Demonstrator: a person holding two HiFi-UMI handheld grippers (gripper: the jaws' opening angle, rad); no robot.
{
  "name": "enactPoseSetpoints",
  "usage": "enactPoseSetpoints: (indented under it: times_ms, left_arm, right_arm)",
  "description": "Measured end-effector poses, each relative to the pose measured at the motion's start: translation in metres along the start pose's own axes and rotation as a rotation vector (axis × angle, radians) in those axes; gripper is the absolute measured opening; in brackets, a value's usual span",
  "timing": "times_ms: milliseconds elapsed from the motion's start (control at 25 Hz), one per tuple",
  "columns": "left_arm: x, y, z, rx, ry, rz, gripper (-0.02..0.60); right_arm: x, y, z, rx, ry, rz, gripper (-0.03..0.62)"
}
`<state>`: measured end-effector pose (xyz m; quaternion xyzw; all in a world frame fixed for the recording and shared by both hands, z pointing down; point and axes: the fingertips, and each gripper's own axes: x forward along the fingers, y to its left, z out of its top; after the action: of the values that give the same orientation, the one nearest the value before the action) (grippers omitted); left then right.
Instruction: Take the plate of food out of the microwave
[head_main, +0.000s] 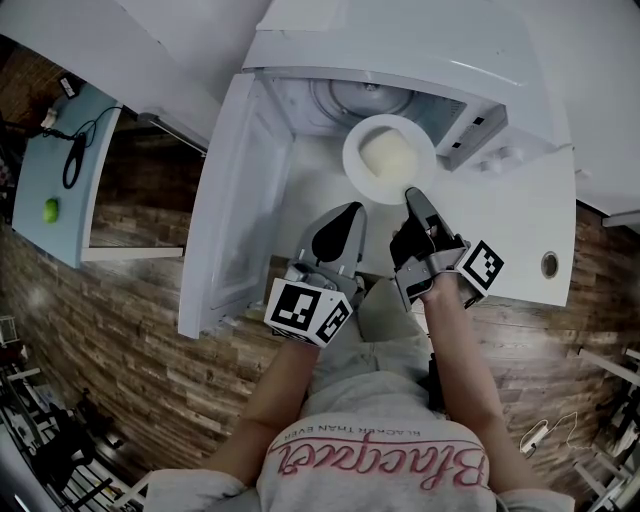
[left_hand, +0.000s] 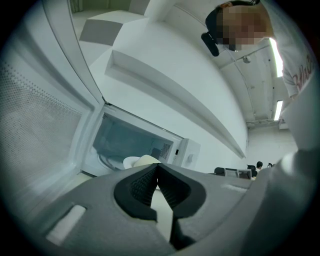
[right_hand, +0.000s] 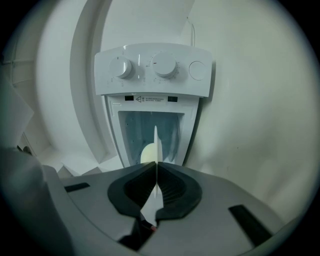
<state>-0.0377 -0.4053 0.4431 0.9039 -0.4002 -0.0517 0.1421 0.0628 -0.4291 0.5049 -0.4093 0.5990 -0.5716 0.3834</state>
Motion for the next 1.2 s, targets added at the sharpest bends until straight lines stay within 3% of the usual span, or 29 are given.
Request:
enactPoseSetpoints:
  times_ms: [600,1200]
  left_arm:
    - [-0.016,-0.032,0.025,0.005,-0.05,0.049,0.006]
    - [-0.023,-0.045,0.056,0.004,-0.076,0.033,0.006]
  right_arm:
    - [-0.041,0.035,-0.003,0.012,0.064,0.031,0.018]
    - [-0.049,0.074,-0.01,0.002,0.081,0.047,0.018]
